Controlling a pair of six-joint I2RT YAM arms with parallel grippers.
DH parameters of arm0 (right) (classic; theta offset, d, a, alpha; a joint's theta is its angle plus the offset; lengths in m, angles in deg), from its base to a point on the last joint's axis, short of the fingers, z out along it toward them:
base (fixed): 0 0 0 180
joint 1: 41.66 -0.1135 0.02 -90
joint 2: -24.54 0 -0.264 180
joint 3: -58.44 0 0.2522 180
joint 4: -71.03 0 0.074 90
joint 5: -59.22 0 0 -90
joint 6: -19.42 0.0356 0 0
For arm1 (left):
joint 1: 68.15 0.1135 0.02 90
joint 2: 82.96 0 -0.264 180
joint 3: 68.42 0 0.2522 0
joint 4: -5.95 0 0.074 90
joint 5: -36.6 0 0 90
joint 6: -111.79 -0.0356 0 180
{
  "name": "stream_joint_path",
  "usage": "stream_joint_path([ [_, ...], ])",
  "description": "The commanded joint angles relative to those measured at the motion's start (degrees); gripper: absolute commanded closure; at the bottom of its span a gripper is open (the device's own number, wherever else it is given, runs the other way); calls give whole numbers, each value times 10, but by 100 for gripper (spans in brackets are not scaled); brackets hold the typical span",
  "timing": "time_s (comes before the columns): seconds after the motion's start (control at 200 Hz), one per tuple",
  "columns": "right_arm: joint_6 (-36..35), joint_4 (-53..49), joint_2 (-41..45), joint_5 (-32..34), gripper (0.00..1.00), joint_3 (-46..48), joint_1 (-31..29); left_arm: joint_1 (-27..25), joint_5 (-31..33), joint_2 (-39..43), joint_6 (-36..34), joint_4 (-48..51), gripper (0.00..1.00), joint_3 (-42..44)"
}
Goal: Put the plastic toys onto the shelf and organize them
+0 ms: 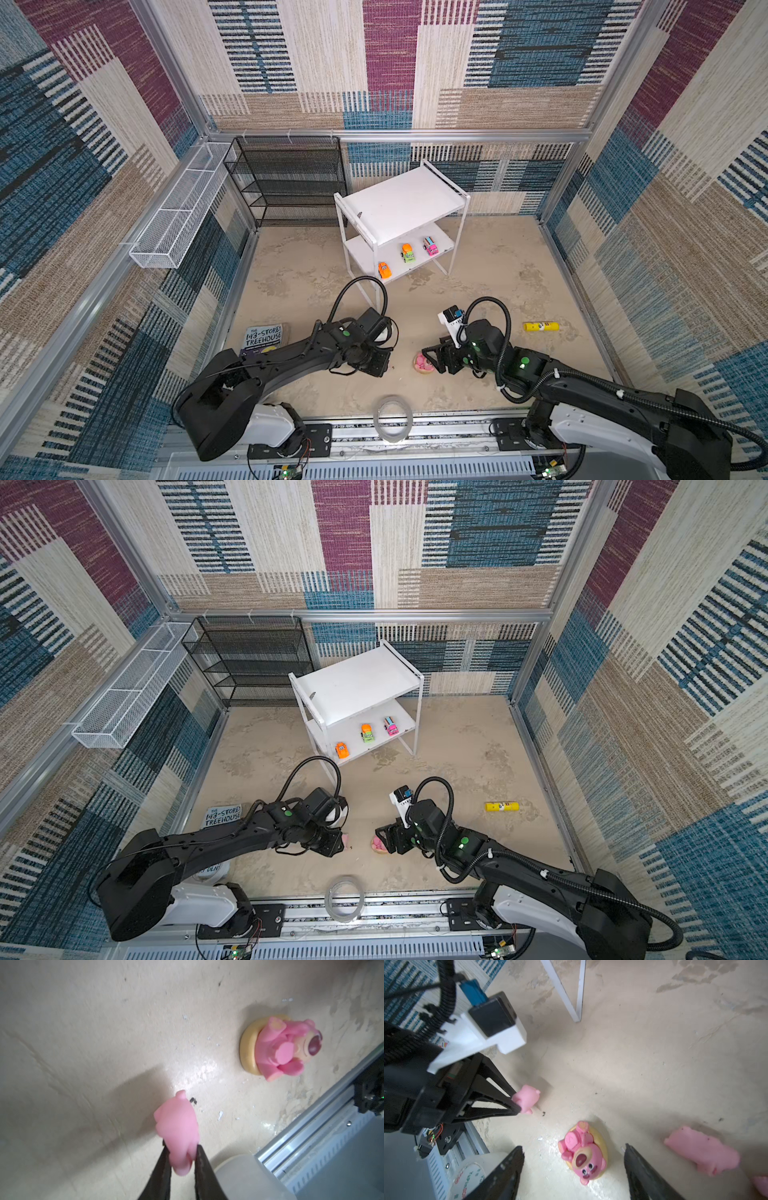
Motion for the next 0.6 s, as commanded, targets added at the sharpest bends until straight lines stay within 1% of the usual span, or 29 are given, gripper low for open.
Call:
stream_joint_path([
  [0.0, 8, -4, 5, -16, 22, 4, -3, 2, -52, 28, 64, -80, 79, 37],
  [0.1, -1, -6, 3, -22, 22, 8, -11, 4, -53, 47, 80, -96, 78, 61],
  [0.21, -3, -1, -15, -11, 21, 17, -23, 10, -41, 70, 98, -110, 76, 88],
  [0.29, -2, 6, -24, 0, 20, 22, -40, 26, -49, 83, 107, -124, 72, 105],
  [0.366, 1, 8, -31, 7, 20, 23, -48, 45, -56, 89, 113, -131, 72, 118],
  [0.516, 8, -1, -43, 28, 19, 15, -53, 85, -94, 89, 130, -174, 72, 148],
  [0.591, 9, -2, -52, 33, 19, 11, -54, 100, -101, 86, 134, -184, 72, 156],
])
